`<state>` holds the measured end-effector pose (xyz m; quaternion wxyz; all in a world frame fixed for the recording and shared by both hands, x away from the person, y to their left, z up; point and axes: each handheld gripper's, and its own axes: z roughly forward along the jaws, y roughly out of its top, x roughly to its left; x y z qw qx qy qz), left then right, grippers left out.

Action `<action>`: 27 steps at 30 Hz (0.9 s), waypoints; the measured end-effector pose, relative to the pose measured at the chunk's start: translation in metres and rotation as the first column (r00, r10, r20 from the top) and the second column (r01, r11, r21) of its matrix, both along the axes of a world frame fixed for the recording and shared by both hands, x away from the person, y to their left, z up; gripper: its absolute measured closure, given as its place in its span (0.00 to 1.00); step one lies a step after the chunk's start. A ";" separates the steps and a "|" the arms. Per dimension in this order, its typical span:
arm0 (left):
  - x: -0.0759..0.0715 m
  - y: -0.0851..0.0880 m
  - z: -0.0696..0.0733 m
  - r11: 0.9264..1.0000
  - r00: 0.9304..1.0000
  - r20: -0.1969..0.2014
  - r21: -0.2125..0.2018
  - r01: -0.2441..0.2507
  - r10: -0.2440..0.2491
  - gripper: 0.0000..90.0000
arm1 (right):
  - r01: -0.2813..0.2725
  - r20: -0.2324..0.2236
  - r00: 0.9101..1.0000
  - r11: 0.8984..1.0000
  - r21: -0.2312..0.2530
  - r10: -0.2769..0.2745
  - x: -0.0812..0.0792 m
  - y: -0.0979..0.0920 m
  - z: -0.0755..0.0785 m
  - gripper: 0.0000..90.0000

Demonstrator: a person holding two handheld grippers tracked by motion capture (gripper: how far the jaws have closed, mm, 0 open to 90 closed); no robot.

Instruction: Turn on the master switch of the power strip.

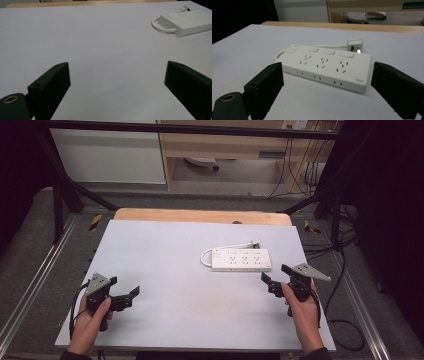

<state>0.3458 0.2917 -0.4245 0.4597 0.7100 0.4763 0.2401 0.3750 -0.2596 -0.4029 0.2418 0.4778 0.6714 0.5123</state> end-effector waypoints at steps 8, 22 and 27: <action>0.001 -0.001 -0.001 1.000 1.000 0.000 0.004 0.004 -0.004 0.07 | -0.004 0.039 0.999 1.000 0.003 0.004 0.015 0.017 0.016 0.14; 0.000 -0.003 -0.001 1.000 1.000 0.000 0.006 0.018 -0.018 0.07 | 0.001 -0.003 1.000 1.000 -0.002 -0.001 0.045 0.043 0.037 0.08; 0.001 -0.003 -0.001 1.000 1.000 -0.004 0.012 0.023 -0.023 0.07 | -0.006 0.020 1.000 1.000 -0.003 0.006 0.055 0.051 0.042 0.08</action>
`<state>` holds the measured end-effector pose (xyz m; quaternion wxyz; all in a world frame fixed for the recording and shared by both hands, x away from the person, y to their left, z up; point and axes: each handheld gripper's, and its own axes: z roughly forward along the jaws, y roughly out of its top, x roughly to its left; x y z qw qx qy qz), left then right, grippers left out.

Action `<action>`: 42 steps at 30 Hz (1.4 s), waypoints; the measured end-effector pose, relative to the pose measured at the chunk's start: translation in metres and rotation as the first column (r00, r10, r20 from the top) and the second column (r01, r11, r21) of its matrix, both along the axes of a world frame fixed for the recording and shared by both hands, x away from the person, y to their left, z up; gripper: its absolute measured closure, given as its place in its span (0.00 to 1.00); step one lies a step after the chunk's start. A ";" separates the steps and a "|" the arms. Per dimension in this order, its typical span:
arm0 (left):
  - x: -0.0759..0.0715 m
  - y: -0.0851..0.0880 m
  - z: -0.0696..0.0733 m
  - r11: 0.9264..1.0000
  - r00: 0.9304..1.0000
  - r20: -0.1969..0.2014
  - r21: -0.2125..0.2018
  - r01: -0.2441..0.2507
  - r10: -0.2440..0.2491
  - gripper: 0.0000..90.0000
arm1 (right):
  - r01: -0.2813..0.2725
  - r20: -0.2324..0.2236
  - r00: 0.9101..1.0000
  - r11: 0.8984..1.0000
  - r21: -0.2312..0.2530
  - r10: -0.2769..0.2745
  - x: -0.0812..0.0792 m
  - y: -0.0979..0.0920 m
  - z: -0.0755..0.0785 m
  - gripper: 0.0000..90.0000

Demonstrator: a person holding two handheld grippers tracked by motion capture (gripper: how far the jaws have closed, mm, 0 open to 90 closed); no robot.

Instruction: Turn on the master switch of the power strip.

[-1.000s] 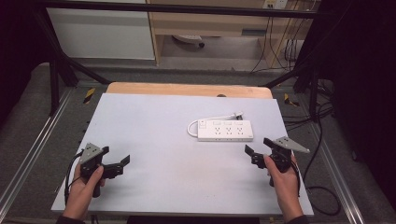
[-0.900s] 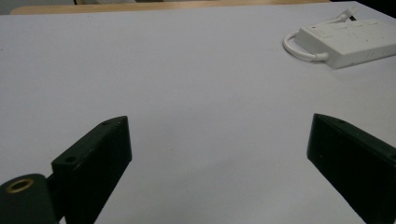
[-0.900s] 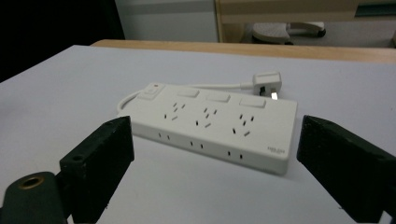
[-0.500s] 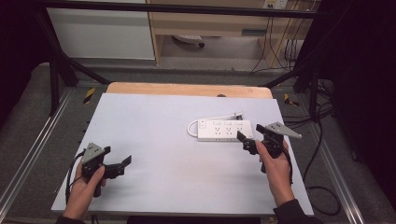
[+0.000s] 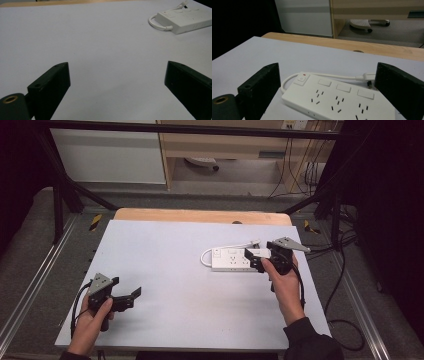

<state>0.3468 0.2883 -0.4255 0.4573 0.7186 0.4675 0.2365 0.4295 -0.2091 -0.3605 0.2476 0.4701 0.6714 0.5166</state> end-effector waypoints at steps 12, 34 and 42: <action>0.000 -0.001 -0.001 1.000 1.000 -0.005 -0.004 0.003 -0.003 0.07 | -0.017 0.029 0.999 1.000 0.010 0.017 0.029 0.015 0.008 0.18; 0.001 -0.001 -0.002 1.000 1.000 -0.017 -0.008 0.004 -0.004 0.07 | -0.050 0.000 0.999 0.997 -0.051 0.051 0.072 0.047 -0.011 0.44; 0.002 0.001 -0.003 1.000 1.000 -0.020 -0.009 0.002 -0.002 0.07 | -0.058 -0.023 0.998 0.995 -0.083 0.056 0.082 0.053 -0.019 0.57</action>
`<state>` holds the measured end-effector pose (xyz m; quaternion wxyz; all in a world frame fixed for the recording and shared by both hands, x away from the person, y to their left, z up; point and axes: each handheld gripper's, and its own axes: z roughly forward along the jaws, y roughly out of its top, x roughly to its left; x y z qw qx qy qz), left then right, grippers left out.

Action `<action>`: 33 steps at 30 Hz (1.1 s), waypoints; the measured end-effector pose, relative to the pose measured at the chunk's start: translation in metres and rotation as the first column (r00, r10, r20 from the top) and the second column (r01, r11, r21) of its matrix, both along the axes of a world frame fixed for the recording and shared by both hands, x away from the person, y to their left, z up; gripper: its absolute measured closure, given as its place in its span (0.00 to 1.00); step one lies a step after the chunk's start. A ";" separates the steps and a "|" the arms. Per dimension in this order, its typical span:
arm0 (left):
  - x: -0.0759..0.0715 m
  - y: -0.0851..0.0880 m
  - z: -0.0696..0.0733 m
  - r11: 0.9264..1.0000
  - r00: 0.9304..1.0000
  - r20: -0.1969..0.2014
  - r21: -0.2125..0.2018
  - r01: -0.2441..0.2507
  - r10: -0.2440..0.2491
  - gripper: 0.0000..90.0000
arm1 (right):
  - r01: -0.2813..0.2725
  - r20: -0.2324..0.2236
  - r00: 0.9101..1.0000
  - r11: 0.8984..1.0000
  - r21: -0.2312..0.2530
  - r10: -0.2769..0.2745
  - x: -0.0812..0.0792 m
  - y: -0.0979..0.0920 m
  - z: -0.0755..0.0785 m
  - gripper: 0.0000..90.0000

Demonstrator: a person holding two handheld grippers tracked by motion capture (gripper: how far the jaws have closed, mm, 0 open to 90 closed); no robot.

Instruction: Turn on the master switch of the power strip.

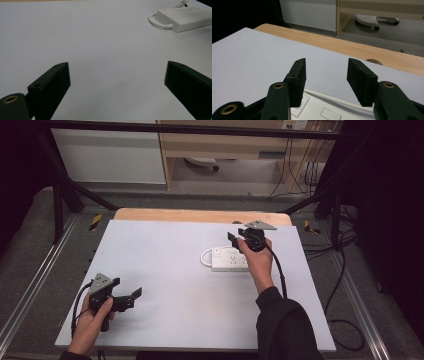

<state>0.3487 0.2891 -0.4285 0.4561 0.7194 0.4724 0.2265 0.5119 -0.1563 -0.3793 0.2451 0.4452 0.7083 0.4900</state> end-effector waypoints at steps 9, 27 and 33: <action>0.001 0.000 -0.001 1.000 1.000 -0.005 0.000 0.004 -0.004 0.07 | -0.018 -0.014 1.000 1.000 -0.024 0.017 0.012 0.000 -0.003 0.70; 0.001 0.000 -0.001 1.000 1.000 -0.007 -0.001 0.003 -0.003 0.08 | -0.018 -0.059 0.998 0.999 -0.042 0.015 0.022 0.012 -0.017 0.91; 0.000 -0.001 0.000 1.000 1.000 -0.004 0.006 0.002 -0.002 0.08 | -0.032 -0.055 0.998 0.998 -0.051 0.029 0.022 0.021 -0.022 0.96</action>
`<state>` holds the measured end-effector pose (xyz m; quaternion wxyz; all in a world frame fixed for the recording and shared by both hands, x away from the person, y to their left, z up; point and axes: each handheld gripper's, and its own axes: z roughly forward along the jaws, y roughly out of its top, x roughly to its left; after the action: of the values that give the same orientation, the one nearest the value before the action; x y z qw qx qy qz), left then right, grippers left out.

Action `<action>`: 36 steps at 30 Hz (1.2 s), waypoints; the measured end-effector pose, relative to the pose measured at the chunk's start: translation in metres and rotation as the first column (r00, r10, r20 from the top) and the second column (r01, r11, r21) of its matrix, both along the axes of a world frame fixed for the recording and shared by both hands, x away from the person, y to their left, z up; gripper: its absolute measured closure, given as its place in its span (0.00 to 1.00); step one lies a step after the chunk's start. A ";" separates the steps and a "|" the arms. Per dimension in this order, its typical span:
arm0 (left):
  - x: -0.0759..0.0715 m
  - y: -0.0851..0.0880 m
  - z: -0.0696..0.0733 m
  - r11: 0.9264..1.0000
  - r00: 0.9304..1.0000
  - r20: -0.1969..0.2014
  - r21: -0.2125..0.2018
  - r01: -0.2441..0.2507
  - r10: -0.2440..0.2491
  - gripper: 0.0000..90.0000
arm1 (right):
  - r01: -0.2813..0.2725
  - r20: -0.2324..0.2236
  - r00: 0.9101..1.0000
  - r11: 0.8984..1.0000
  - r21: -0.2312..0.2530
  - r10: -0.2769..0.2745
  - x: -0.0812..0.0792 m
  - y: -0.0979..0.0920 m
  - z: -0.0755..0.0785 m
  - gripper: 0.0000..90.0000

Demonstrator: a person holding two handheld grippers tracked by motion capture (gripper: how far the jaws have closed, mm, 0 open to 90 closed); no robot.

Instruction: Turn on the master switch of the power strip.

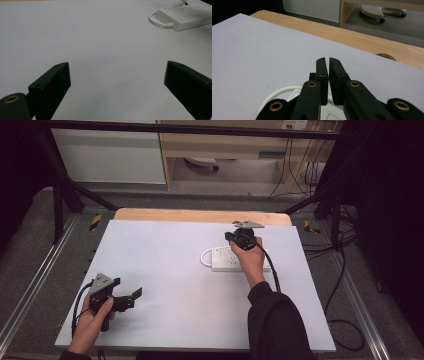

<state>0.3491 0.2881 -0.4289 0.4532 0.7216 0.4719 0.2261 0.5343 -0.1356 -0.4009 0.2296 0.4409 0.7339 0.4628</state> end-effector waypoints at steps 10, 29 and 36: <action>0.002 -0.001 -0.001 1.000 1.000 -0.002 0.011 0.004 -0.004 0.08 | -0.010 -0.007 1.000 1.000 -0.025 0.010 0.000 0.008 -0.007 1.00; 0.002 -0.002 -0.001 1.000 1.000 -0.006 0.015 0.013 -0.013 0.08 | -0.023 -0.041 0.999 0.997 -0.080 0.019 -0.002 0.019 -0.018 1.00; 0.002 -0.002 0.000 1.000 1.000 -0.005 0.016 0.014 -0.014 0.08 | -0.027 -0.048 0.999 0.997 -0.079 0.023 -0.003 0.024 -0.021 1.00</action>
<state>0.3506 0.2859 -0.4293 0.4477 0.7293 0.4660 0.2248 0.5311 -0.1116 -0.4221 0.2236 0.4329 0.7625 0.4256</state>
